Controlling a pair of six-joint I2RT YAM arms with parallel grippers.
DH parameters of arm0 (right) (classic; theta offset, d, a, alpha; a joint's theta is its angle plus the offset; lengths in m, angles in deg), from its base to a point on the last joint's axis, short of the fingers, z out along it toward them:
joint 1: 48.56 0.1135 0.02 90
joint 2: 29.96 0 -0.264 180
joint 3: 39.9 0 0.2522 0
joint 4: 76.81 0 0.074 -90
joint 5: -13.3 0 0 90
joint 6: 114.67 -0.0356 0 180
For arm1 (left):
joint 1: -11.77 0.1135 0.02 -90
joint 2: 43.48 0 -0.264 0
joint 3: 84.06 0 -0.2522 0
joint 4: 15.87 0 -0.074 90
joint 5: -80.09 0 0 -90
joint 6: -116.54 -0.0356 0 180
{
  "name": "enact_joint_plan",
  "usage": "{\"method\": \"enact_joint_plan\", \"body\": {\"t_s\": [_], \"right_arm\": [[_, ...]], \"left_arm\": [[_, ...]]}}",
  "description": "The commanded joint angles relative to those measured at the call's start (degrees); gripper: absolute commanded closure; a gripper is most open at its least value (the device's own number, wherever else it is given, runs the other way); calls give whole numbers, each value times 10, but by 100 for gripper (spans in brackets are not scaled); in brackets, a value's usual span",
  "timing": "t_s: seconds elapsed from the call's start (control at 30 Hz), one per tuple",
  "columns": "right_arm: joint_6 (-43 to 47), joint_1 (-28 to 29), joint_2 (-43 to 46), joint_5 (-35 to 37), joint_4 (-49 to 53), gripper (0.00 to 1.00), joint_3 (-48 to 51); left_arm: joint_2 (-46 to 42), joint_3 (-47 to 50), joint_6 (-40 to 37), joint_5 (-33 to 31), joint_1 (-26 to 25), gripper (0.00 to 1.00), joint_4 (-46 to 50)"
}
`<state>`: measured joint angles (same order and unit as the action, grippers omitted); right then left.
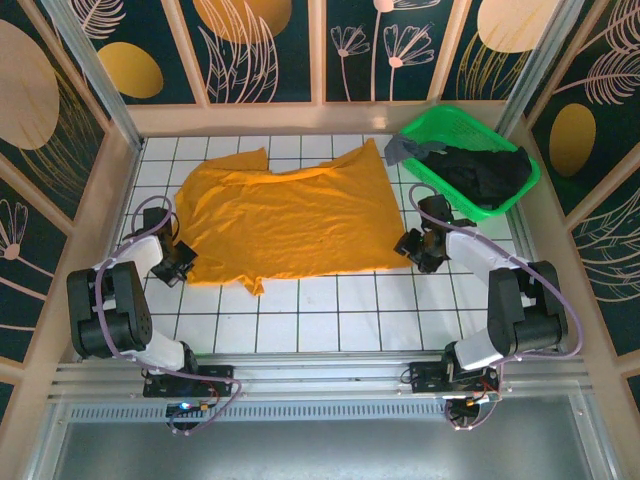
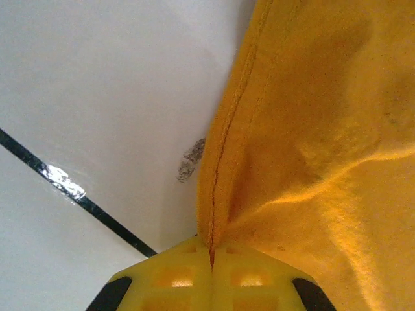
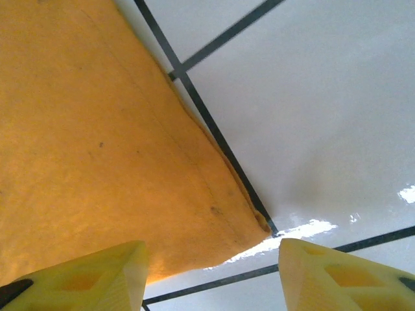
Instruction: Fold and stack the t-shirts
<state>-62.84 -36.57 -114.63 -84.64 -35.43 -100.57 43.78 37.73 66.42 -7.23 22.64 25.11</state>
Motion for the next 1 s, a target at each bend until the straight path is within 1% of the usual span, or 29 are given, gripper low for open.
{"method": "enact_joint_plan", "body": {"t_s": [0.0, 0.07, 0.23, 0.3, 0.43, 0.5, 0.63, 0.67, 0.7, 0.8, 0.9, 0.97], "right_arm": [[-12, 0, -7, 2, -2, 49, 9], [-15, 1, -21, -2, -8, 53, 7], [-30, 5, -33, 3, -3, 56, 6], [-34, 8, -32, 15, 13, 56, 1], [-32, 17, -11, 36, 28, 51, 2], [-30, 22, -15, 38, 31, 50, 1], [-35, 27, -34, 39, 12, 50, 12], [-35, 28, -38, 41, 3, 53, 14], [-33, 27, -45, 46, -10, 58, 14], [-24, 26, -70, 41, -37, 79, -3], [-10, 28, -73, 42, -46, 98, -52], [5, 28, -72, 57, -31, 100, -110]], "left_arm": [[-14, -19, 3, 14, -2, 100, 9], [-18, -23, 4, 17, -3, 100, 10], [-24, -33, 4, 25, -2, 100, 16], [-27, -37, 6, 26, -2, 100, 19], [-34, -41, 9, 32, -2, 100, 20], [-36, -41, 10, 35, -2, 100, 20], [-39, -39, 12, 41, -2, 100, 16], [-39, -39, 12, 42, -2, 100, 16], [-40, -39, 12, 44, -3, 100, 15], [-44, -44, 13, 48, -3, 100, 15], [-50, -63, 18, 57, -2, 100, 19], [-56, -92, 28, 61, -3, 100, 25]]}}
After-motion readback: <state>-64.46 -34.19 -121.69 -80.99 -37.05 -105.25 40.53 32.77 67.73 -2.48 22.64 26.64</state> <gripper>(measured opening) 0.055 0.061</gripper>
